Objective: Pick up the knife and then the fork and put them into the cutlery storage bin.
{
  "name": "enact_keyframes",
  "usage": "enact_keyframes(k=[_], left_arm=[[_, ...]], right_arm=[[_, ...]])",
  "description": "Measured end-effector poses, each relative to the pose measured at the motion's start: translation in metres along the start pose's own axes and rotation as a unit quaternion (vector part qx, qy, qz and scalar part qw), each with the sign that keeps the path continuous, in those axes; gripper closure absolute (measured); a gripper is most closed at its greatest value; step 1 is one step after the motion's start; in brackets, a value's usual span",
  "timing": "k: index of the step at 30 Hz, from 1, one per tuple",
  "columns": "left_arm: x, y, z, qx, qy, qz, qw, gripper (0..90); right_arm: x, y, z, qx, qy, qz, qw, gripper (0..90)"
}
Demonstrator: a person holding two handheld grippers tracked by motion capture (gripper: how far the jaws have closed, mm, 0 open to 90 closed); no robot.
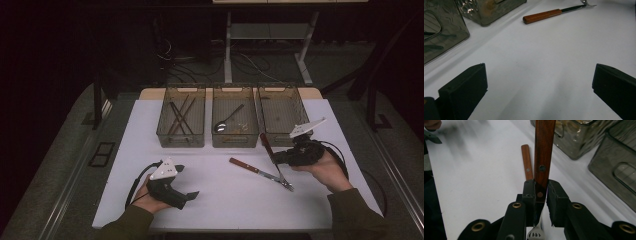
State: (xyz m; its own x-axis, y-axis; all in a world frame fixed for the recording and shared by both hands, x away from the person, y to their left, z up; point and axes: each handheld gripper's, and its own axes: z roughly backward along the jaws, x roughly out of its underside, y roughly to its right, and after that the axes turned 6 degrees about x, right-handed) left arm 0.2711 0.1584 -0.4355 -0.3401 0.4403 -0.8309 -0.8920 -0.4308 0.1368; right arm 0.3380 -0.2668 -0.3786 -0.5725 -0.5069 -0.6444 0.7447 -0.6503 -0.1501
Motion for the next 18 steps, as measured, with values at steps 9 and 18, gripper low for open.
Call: enact_keyframes(k=[9,18], left_arm=[[0.000,0.000,0.000,0.000,0.000,0.000,1.0000,0.0],[0.000,0.000,0.000,0.000,0.000,0.000,1.0000,0.0]], right_arm=[[0.002,0.008,0.011,0.012,0.020,-0.017,0.9996,77.4],[0.000,0.013,0.024,0.021,0.042,-0.027,0.9985,77.4]])
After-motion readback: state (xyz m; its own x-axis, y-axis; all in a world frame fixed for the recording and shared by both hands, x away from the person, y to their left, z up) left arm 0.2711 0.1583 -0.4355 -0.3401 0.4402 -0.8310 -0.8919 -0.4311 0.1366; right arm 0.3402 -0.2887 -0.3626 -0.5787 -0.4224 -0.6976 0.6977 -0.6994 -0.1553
